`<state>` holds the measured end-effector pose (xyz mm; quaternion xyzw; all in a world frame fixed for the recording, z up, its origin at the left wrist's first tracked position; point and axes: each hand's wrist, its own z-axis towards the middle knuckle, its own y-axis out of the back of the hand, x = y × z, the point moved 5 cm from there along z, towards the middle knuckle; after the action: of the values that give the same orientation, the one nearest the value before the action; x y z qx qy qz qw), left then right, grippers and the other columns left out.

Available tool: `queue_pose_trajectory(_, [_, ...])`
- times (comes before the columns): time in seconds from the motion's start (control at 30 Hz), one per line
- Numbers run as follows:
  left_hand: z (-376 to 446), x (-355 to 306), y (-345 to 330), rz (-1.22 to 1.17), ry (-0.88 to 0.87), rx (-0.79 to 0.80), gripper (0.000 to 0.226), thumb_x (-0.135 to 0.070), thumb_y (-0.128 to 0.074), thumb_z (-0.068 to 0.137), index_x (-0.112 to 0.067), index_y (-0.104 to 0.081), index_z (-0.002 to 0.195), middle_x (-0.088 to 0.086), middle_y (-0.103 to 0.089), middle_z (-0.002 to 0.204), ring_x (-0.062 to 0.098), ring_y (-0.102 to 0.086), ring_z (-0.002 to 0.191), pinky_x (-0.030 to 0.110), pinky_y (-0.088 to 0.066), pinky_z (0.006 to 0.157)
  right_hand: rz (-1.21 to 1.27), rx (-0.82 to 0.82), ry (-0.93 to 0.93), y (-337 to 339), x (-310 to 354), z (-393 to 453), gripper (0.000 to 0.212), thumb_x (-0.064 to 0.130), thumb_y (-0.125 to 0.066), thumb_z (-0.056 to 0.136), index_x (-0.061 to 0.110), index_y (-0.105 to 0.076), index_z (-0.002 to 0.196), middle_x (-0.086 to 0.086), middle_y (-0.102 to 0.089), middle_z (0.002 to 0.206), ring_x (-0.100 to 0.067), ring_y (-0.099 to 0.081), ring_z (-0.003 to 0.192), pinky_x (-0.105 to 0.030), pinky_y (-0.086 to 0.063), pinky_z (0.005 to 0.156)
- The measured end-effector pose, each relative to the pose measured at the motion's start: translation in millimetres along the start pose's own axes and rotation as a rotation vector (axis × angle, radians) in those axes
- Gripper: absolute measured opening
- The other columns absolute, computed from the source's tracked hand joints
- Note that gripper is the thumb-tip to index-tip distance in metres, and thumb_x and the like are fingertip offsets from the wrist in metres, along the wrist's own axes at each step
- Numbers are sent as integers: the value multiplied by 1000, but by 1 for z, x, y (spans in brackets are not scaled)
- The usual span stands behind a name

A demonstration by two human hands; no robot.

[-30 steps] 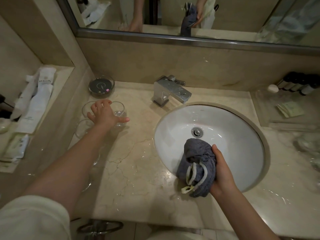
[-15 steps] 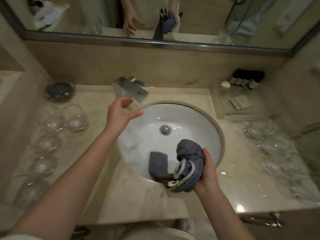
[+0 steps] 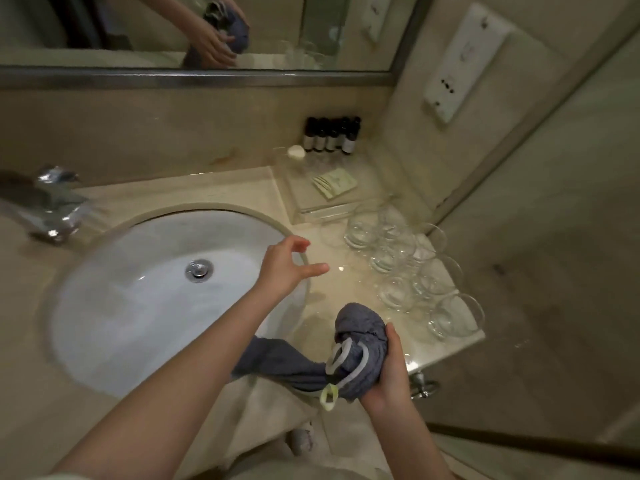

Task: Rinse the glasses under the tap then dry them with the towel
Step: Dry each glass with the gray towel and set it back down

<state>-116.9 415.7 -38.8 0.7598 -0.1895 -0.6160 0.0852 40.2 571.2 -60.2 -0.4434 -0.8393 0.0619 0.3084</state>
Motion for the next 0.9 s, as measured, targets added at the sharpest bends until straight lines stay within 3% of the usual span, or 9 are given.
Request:
queue_pose_trajectory(0.2, [9, -10, -95, 53, 18, 235, 62, -32, -86, 70, -14, -57, 122, -2, -58, 119, 10, -53, 106, 24, -41, 81, 58, -7, -17, 28, 23, 9, 55, 52, -40, 97, 5, -66, 108, -16, -74, 87, -27, -72, 71, -35, -59, 67])
queue_pose_trajectory(0.3, [10, -10, -130, 66, 36, 270, 69, -34, -87, 68, -14, -54, 125, -3, -57, 116, 14, -52, 115, 25, -41, 91, 51, -42, 1, 42, 33, 11, 56, 52, -40, 97, 4, -66, 109, -17, -74, 89, -30, -69, 80, -41, -52, 78])
queue_pose_trajectory(0.4, [12, -14, -153, 88, 59, 280, 75, -34, -89, 66, -14, -52, 129, -3, -56, 117, 19, -51, 122, 32, -42, 101, 80, -84, 19, 57, 44, 12, 56, 52, -43, 97, 3, -66, 112, -19, -73, 98, -32, -65, 92, -43, -51, 84])
queue_pose_trajectory(0.47, [14, -20, -160, 90, 53, 268, 77, -32, -89, 65, -11, -52, 130, 3, -58, 126, 19, -53, 121, 28, -42, 99, 93, -95, 23, 64, 48, 14, 56, 52, -43, 97, 3, -66, 113, -19, -72, 101, -33, -64, 96, -43, -51, 83])
queue_pose_trajectory(0.57, [14, -27, -167, 87, 27, 267, 85, -29, -91, 63, -11, -49, 134, 5, -56, 131, 19, -52, 123, 21, -37, 94, 90, -80, 12, 68, 54, 15, 55, 53, -41, 97, 4, -66, 106, -17, -74, 97, -33, -64, 97, -42, -51, 79])
queue_pose_trajectory(0.77, [8, -29, -185, 88, 10, 296, 101, -35, -94, 55, -17, -42, 140, 6, -52, 138, 21, -46, 131, 33, -39, 107, 100, -54, 13, 69, 62, 18, 53, 50, -41, 98, 5, -66, 107, -17, -72, 102, -31, -64, 98, -39, -51, 80])
queue_pose_trajectory(0.9, [9, -30, -191, 106, -5, 265, 101, -36, -94, 55, -18, -42, 139, 6, -53, 138, 20, -47, 130, 33, -40, 105, 89, -57, 17, 74, 66, 21, 50, 50, -42, 98, 6, -66, 104, -15, -73, 97, -31, -65, 96, -40, -51, 76])
